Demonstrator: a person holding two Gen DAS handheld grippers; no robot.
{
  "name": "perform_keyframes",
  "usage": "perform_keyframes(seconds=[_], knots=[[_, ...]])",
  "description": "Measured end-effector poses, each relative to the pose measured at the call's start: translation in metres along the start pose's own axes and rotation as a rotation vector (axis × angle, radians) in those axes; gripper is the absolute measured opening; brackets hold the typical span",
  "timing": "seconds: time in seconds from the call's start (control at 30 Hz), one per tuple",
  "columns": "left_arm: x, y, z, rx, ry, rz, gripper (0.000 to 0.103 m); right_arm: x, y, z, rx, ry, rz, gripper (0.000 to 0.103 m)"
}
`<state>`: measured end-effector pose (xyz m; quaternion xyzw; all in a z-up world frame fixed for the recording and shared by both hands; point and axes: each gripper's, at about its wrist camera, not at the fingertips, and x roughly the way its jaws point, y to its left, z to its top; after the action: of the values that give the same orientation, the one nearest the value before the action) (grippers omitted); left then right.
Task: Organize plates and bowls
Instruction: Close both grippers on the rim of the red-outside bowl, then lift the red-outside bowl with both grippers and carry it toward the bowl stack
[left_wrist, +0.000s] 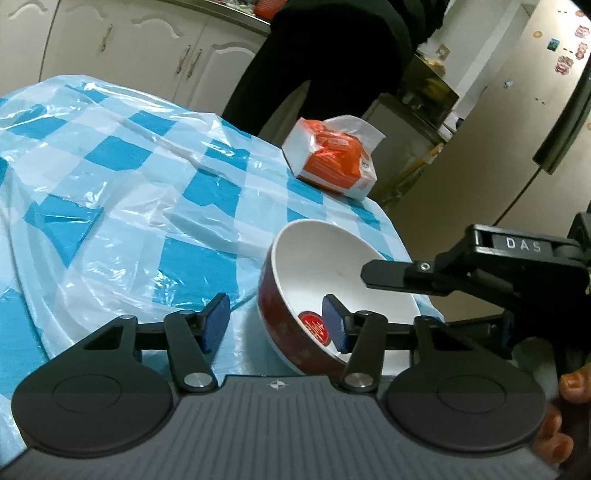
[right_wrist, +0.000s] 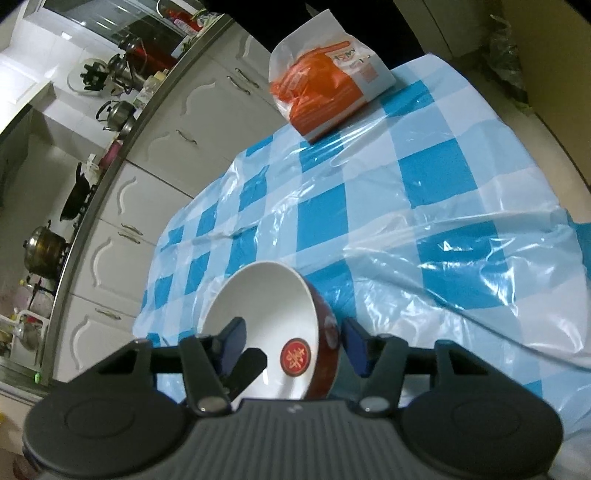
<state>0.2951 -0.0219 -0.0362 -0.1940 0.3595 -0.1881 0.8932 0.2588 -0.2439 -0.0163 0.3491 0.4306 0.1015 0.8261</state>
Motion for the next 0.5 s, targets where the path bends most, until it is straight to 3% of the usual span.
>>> perform_keyframes(seconds=[0.1,0.5], knots=[[0.003,-0.001,-0.001,-0.008,0.034,-0.057,0.050,-0.001,0.000,-0.001,0.004,-0.002,-0.002,0.057],[-0.002,-0.003,-0.005,0.015,0.017,-0.045,0.049,-0.005,0.006,-0.012,0.000,-0.041,-0.021,0.057]])
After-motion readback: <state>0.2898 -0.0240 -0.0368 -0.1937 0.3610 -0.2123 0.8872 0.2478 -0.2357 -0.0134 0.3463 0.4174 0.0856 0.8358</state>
